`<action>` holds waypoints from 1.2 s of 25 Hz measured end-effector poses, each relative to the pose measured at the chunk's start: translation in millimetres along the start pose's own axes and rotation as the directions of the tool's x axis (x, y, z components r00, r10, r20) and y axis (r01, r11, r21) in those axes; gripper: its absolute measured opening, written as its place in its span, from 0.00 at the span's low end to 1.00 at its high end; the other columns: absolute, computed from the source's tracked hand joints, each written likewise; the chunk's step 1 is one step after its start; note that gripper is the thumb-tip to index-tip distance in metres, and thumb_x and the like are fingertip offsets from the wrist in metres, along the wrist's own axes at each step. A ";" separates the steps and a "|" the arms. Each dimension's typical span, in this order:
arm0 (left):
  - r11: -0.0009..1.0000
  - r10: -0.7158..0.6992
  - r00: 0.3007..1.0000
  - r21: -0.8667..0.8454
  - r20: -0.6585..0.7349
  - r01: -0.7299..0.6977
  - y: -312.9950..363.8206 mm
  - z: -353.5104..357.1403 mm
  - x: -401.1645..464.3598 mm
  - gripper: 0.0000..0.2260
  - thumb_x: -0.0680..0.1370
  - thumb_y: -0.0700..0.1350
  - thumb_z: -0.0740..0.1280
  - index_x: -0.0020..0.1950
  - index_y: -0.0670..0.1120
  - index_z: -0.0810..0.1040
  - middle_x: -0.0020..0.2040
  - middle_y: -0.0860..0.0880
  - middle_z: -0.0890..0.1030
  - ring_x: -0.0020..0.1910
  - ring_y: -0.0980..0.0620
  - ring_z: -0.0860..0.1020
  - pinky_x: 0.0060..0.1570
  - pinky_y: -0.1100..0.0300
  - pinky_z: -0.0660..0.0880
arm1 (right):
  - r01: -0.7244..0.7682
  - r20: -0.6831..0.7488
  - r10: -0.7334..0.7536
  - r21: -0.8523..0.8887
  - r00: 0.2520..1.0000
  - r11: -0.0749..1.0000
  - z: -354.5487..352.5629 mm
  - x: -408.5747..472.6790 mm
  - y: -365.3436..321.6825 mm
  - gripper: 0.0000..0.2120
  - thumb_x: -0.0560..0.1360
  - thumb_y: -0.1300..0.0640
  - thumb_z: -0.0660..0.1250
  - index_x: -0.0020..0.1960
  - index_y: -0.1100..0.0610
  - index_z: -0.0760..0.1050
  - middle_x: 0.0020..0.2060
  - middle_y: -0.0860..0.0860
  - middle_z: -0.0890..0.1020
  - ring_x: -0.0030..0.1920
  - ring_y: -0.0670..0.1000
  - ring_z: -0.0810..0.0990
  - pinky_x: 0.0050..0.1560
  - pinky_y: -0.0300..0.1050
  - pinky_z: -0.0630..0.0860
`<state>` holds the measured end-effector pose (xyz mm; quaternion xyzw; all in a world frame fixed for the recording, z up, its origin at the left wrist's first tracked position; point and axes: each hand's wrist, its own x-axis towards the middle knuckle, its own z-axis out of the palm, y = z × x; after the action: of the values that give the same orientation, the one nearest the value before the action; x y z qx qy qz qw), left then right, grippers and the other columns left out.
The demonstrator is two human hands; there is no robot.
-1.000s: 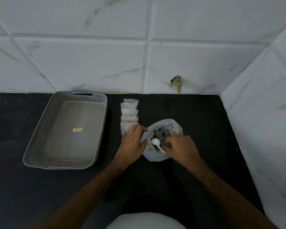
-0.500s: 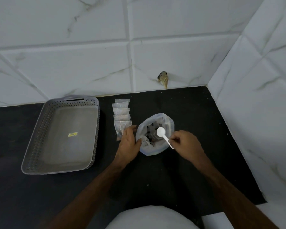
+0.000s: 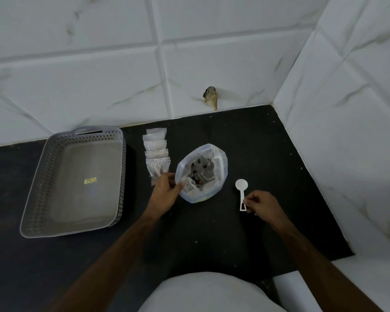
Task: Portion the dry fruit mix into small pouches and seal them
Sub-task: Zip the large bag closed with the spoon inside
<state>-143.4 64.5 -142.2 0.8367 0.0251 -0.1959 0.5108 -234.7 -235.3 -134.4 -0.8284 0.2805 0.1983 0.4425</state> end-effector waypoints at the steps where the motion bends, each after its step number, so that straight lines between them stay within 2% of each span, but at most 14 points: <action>1: 1.000 -0.016 1.000 -0.011 0.009 0.016 2.3 0.4 -1.0 0.16 0.80 0.48 0.70 0.65 0.45 0.73 0.54 0.53 0.81 0.52 0.58 0.81 0.51 0.58 0.81 | 0.000 0.007 0.000 -0.055 1.000 0.998 2.2 3.8 0.5 0.04 0.78 0.58 0.70 0.45 0.54 0.81 0.39 0.49 0.86 0.39 0.47 0.85 0.40 0.39 0.76; 6: 0.986 -0.134 0.990 -0.096 0.043 0.137 8.3 3.5 -5.4 0.19 0.79 0.53 0.72 0.65 0.51 0.69 0.54 0.53 0.81 0.51 0.55 0.82 0.42 0.62 0.77 | 0.014 0.031 -0.009 -0.168 0.999 0.986 3.8 13.6 0.0 0.03 0.77 0.56 0.72 0.44 0.54 0.81 0.39 0.49 0.85 0.39 0.48 0.85 0.46 0.44 0.81; 9: 0.982 -0.167 0.983 -0.080 0.073 0.173 8.8 4.1 -4.7 0.15 0.80 0.52 0.70 0.62 0.52 0.70 0.54 0.51 0.82 0.48 0.54 0.83 0.37 0.63 0.76 | 0.054 -0.069 -0.070 -0.219 0.995 0.974 -10.1 14.4 -5.6 0.04 0.76 0.52 0.74 0.44 0.52 0.81 0.38 0.47 0.84 0.40 0.47 0.83 0.46 0.46 0.80; 10: 0.983 -0.167 0.983 -0.064 0.078 0.172 7.7 3.3 -3.2 0.12 0.81 0.51 0.69 0.61 0.52 0.70 0.54 0.50 0.82 0.48 0.53 0.84 0.38 0.62 0.78 | 0.103 -0.128 -0.128 -0.184 0.984 0.977 -17.0 15.9 -13.6 0.04 0.77 0.52 0.73 0.46 0.52 0.81 0.39 0.47 0.84 0.41 0.47 0.83 0.47 0.46 0.80; 12: 0.987 -0.155 0.984 -0.021 0.082 0.158 5.5 1.4 1.4 0.08 0.82 0.47 0.66 0.60 0.52 0.71 0.55 0.50 0.81 0.50 0.51 0.84 0.43 0.55 0.82 | 0.196 -0.181 -0.189 0.023 0.965 0.980 -28.2 21.9 -40.6 0.04 0.80 0.54 0.69 0.51 0.52 0.81 0.43 0.47 0.85 0.44 0.46 0.83 0.48 0.42 0.78; 13: 0.989 -0.148 0.986 -0.008 0.081 0.149 5.4 0.6 4.0 0.07 0.83 0.44 0.65 0.61 0.51 0.72 0.55 0.50 0.81 0.50 0.50 0.83 0.45 0.51 0.83 | 0.217 -0.152 -0.196 0.139 0.969 0.966 -30.1 26.2 -56.7 0.05 0.81 0.54 0.67 0.54 0.52 0.81 0.45 0.48 0.85 0.46 0.46 0.84 0.49 0.42 0.79; 15: 0.990 -0.131 0.988 -0.035 0.086 0.134 7.8 -1.0 8.6 0.08 0.83 0.40 0.63 0.61 0.47 0.74 0.55 0.47 0.81 0.50 0.50 0.84 0.46 0.49 0.84 | 0.154 0.017 -0.166 0.284 0.986 0.946 -24.9 38.2 -85.0 0.09 0.82 0.52 0.65 0.60 0.51 0.79 0.51 0.49 0.85 0.51 0.48 0.84 0.54 0.46 0.80; 17: 0.990 -0.098 0.989 -0.095 0.115 0.109 12.1 -2.5 9.9 0.09 0.83 0.37 0.61 0.61 0.45 0.75 0.54 0.46 0.82 0.47 0.52 0.85 0.41 0.54 0.84 | 0.038 0.189 -0.094 0.281 0.978 0.959 -15.9 50.2 -101.5 0.13 0.83 0.46 0.63 0.63 0.51 0.78 0.53 0.51 0.85 0.54 0.51 0.84 0.57 0.50 0.81; 19: 0.995 -0.049 0.988 -0.083 0.147 0.062 15.4 -6.2 10.5 0.11 0.82 0.35 0.60 0.61 0.46 0.76 0.54 0.46 0.82 0.47 0.54 0.84 0.39 0.60 0.82 | -0.028 0.292 -0.051 0.260 0.955 0.965 -11.5 57.7 -107.6 0.18 0.82 0.41 0.61 0.63 0.51 0.80 0.53 0.53 0.86 0.55 0.53 0.85 0.59 0.52 0.80; 22: 0.995 0.011 0.984 -0.099 0.178 0.007 11.0 -14.5 15.6 0.12 0.81 0.34 0.62 0.60 0.46 0.79 0.54 0.45 0.83 0.52 0.49 0.83 0.47 0.58 0.81 | 0.005 0.436 -0.089 0.192 0.896 0.981 -13.0 63.0 -105.8 0.18 0.82 0.43 0.61 0.60 0.53 0.83 0.53 0.55 0.86 0.57 0.56 0.84 0.62 0.54 0.79; 24: 0.992 0.006 0.976 -0.128 0.217 0.023 9.4 -17.7 17.7 0.10 0.81 0.36 0.64 0.60 0.44 0.79 0.53 0.45 0.83 0.51 0.51 0.84 0.48 0.57 0.80 | 0.056 0.503 -0.122 0.145 0.855 0.988 -14.8 59.4 -105.3 0.17 0.81 0.46 0.65 0.60 0.55 0.82 0.55 0.58 0.85 0.59 0.60 0.83 0.64 0.56 0.78; 26: 0.993 0.074 0.967 -0.109 0.244 -0.049 11.5 -18.8 18.9 0.10 0.81 0.34 0.65 0.61 0.41 0.78 0.52 0.44 0.83 0.49 0.53 0.84 0.47 0.59 0.80 | 0.173 0.504 -0.177 0.055 0.845 0.983 -14.6 51.3 -111.4 0.14 0.81 0.49 0.66 0.61 0.56 0.82 0.54 0.55 0.84 0.57 0.55 0.83 0.58 0.45 0.80; 28: 0.983 0.177 0.949 -0.085 0.261 -0.160 18.1 -19.3 18.8 0.10 0.81 0.33 0.65 0.61 0.40 0.78 0.53 0.44 0.83 0.50 0.54 0.83 0.49 0.60 0.80 | 0.292 0.499 -0.253 0.000 0.829 0.956 -9.6 41.7 -122.5 0.14 0.81 0.51 0.66 0.62 0.57 0.81 0.49 0.47 0.81 0.50 0.44 0.82 0.47 0.29 0.77; 30: 0.968 0.248 0.925 -0.045 0.288 -0.246 28.3 -18.6 19.2 0.12 0.80 0.31 0.65 0.61 0.42 0.79 0.54 0.48 0.83 0.53 0.56 0.83 0.52 0.61 0.79 | 0.292 0.553 -0.255 0.023 0.793 0.956 -3.1 38.9 -128.8 0.15 0.80 0.49 0.67 0.60 0.58 0.82 0.48 0.48 0.83 0.49 0.45 0.83 0.50 0.31 0.77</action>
<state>-113.3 64.0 -117.6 0.7931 -0.1553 -0.2511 0.5328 -122.2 -191.0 -75.1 -0.7814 0.0123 0.3706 0.5018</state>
